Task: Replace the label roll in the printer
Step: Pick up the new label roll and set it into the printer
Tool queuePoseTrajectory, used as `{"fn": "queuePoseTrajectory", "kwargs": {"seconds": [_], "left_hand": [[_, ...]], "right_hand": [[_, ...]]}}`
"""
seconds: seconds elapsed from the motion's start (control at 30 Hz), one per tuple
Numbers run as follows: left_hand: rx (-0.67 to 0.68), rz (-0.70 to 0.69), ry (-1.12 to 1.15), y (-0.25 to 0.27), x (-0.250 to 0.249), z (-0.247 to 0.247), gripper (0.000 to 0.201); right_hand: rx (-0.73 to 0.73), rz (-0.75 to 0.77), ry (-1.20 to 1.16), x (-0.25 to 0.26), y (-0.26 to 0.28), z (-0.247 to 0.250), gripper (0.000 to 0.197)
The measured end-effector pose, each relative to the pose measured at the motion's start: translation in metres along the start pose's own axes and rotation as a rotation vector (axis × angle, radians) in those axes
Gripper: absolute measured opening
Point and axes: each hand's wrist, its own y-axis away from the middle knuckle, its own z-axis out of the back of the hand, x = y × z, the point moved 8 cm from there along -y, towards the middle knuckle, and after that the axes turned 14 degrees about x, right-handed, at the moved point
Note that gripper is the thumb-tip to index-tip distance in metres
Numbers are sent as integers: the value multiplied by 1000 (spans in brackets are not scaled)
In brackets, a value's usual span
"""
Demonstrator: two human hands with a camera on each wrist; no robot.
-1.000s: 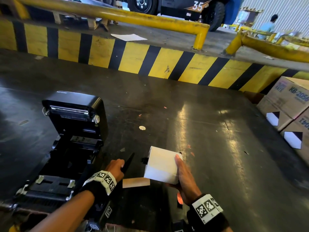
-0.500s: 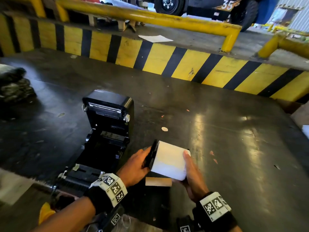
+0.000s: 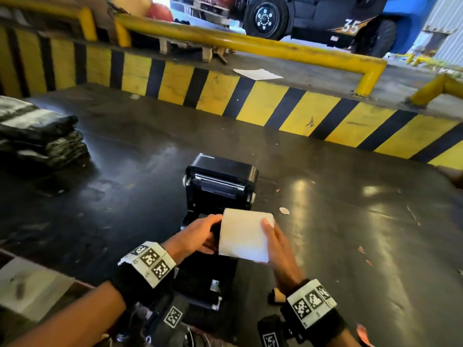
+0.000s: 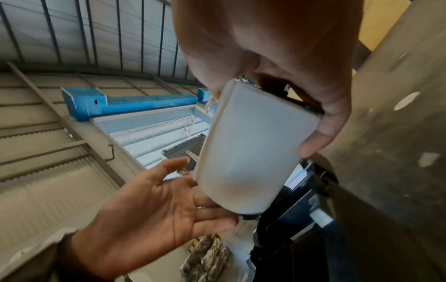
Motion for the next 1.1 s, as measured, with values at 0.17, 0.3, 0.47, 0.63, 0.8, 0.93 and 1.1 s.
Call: {"fn": "queuePoseTrajectory", "kwargs": {"seconds": [0.17,0.3,0.47,0.63,0.8,0.93,1.1], "left_hand": [[-189,-31,-32,14,23,63,36],[-199,-39,-48,20,35,91,31],[-179,-42,-87,2,71,112,49],[-164,-46,-129,-3,70,98,42],[-187,-29,-279,-8,56,93,28],[-150,36,-286,-13,66,87,30],[-183,0,-312,-13,68,84,28]], "right_hand": [[18,53,127,-3,-25,-65,37],[-5,-10,229,-20,-40,-84,63],[-6,-205,610,-42,-42,-83,92],[4,-244,717,-52,-33,-73,117],[8,-298,681,-64,-30,-65,115],[24,-332,663,-64,-26,-65,105],[44,-324,663,-74,-28,-61,82]]}}
